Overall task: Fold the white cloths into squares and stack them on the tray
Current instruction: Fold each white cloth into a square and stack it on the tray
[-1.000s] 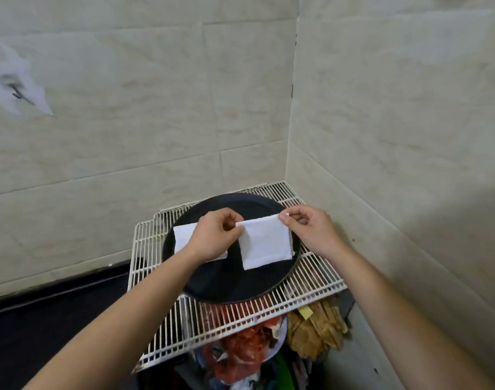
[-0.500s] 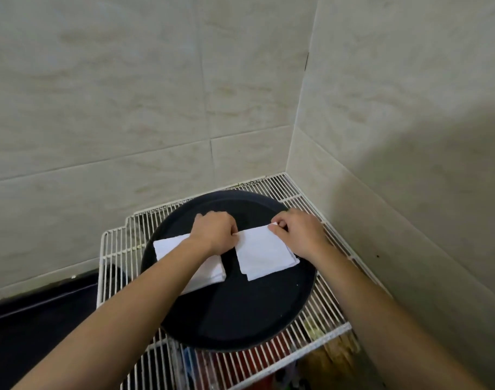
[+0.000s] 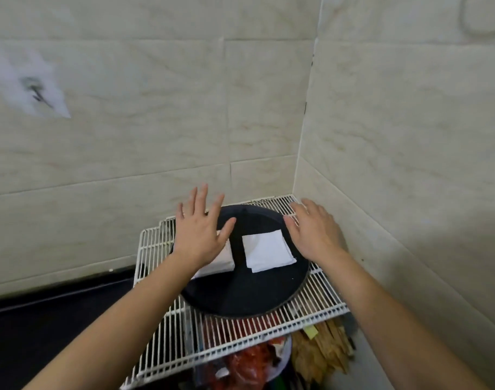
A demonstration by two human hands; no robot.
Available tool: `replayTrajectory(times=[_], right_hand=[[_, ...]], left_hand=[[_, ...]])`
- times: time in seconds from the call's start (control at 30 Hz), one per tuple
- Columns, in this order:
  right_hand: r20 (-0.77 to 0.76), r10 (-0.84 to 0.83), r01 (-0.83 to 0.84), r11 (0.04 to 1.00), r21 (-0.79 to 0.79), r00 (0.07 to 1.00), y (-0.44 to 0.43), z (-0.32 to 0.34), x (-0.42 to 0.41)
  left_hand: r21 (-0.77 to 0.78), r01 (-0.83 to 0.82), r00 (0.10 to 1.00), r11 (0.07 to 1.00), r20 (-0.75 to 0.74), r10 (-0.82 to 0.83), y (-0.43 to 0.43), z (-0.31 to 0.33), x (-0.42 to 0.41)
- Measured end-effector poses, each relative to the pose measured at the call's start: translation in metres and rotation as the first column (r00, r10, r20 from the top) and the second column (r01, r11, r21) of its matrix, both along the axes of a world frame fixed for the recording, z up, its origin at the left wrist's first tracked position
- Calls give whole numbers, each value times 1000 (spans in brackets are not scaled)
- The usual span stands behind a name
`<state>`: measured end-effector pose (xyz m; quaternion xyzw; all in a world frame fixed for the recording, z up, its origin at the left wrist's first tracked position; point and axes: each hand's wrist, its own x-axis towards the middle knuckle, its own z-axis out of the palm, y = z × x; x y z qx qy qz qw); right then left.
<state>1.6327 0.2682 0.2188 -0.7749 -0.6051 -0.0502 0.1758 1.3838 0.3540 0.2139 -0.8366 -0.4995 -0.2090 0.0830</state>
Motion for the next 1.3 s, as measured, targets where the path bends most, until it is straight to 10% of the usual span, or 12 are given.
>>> replayTrajectory(times=[0.6,1.3], right_hand=[[125,622,-635,753,171,773,-77,-6,-313],[144,920,-931,354,91,364,-298,-25,-856]], left_hand=[[81,-683,725,726,-51,687,-251,1,-318],[86,-919,380,384,-63,923,-587,-20,-770]])
